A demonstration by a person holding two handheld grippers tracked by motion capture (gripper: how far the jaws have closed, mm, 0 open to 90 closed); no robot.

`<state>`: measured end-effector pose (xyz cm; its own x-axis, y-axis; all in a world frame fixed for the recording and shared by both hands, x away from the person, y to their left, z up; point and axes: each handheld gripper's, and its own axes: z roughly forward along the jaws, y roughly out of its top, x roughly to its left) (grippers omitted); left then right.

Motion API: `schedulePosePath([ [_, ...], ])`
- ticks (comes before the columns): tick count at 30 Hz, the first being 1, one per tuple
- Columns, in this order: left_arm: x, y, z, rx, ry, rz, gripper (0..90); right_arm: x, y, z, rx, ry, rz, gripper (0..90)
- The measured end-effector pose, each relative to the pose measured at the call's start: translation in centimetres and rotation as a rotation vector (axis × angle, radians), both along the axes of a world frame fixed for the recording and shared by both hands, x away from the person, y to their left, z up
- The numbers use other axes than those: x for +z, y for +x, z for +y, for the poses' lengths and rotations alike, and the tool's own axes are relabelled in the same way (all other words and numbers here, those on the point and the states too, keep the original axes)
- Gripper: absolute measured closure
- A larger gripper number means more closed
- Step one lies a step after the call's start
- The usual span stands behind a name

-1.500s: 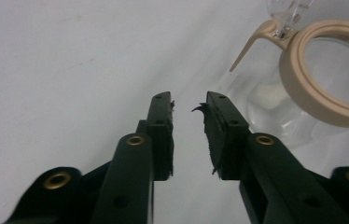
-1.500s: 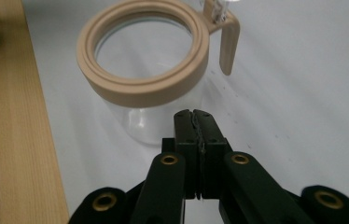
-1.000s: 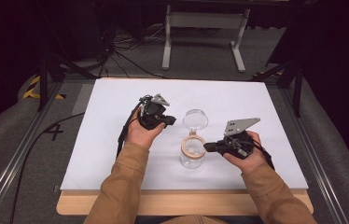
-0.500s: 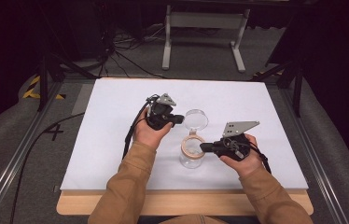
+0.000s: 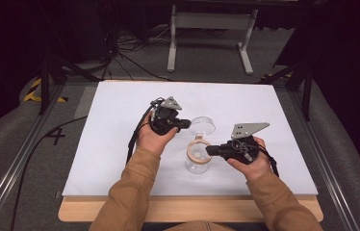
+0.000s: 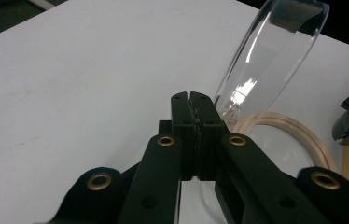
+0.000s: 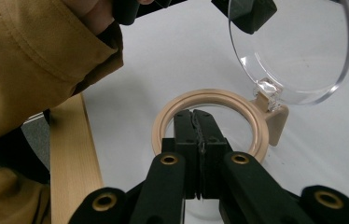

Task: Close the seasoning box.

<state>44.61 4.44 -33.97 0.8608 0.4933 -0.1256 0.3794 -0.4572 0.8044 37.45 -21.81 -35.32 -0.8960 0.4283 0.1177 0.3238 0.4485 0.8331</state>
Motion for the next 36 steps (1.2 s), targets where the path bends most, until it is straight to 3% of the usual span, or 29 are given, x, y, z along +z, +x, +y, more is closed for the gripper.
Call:
schedulePosePath([
  [7,0.3,-0.3,0.1,-0.017,-0.011,0.01,87.8,0.2,0.0,-0.1,0.011,0.017,0.006,89.2],
  [8,0.4,-0.3,0.1,-0.031,0.003,0.019,87.8,0.3,0.0,-0.1,0.009,0.02,0.008,89.1],
  [23,0.8,-0.5,1.0,-0.023,-0.011,0.024,82.8,0.5,-0.1,-0.3,0.028,0.009,0.03,89.1],
  [28,1.2,-0.8,1.9,-0.04,-0.055,0.042,80.6,0.4,-0.3,-0.2,0.046,-0.013,0.049,89.2],
  [33,1.4,-0.8,2.5,-0.028,-0.047,0.037,80.1,0.3,-0.3,0.0,0.056,-0.035,0.067,89.2],
  [36,1.3,-0.9,2.7,-0.026,-0.019,0.033,79.0,0.2,-0.3,0.1,0.065,-0.051,0.077,89.2],
])
